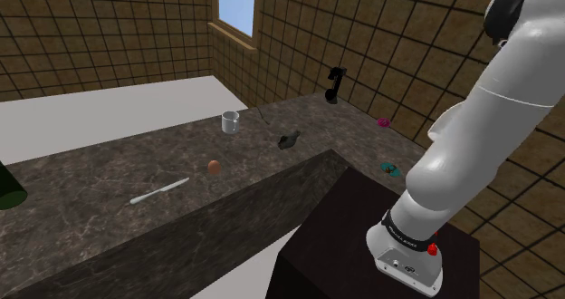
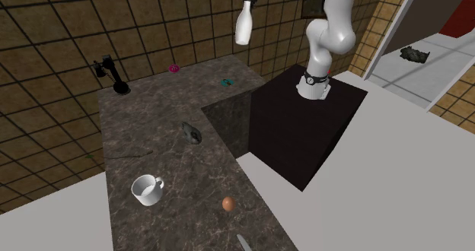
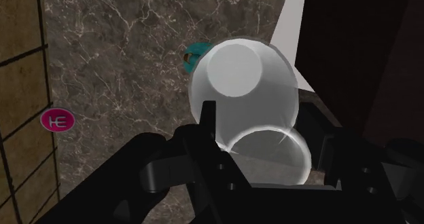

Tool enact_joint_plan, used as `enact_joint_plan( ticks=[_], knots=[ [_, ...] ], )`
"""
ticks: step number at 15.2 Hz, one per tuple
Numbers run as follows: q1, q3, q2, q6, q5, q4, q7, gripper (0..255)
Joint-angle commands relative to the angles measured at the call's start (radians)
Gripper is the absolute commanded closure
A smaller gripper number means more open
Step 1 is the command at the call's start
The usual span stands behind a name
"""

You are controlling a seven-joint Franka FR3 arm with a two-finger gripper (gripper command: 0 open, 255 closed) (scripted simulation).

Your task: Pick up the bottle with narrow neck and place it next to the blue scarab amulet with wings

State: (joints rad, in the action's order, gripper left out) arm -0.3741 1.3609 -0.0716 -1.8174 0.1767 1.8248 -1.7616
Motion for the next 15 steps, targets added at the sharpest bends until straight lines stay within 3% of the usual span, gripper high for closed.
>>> enact_joint_plan(
  ticks=[1, 2, 15],
  knots=[
    [-0.133, -0.007, -0.189, 0.055, 0.198, -0.084, -0.170, 255],
    [-0.242, -0.079, -0.225, 0.075, 0.226, -0.129, -0.202, 255],
    [-0.265, -0.128, -0.264, -0.077, 0.278, 0.011, -0.251, 255]
  ],
)
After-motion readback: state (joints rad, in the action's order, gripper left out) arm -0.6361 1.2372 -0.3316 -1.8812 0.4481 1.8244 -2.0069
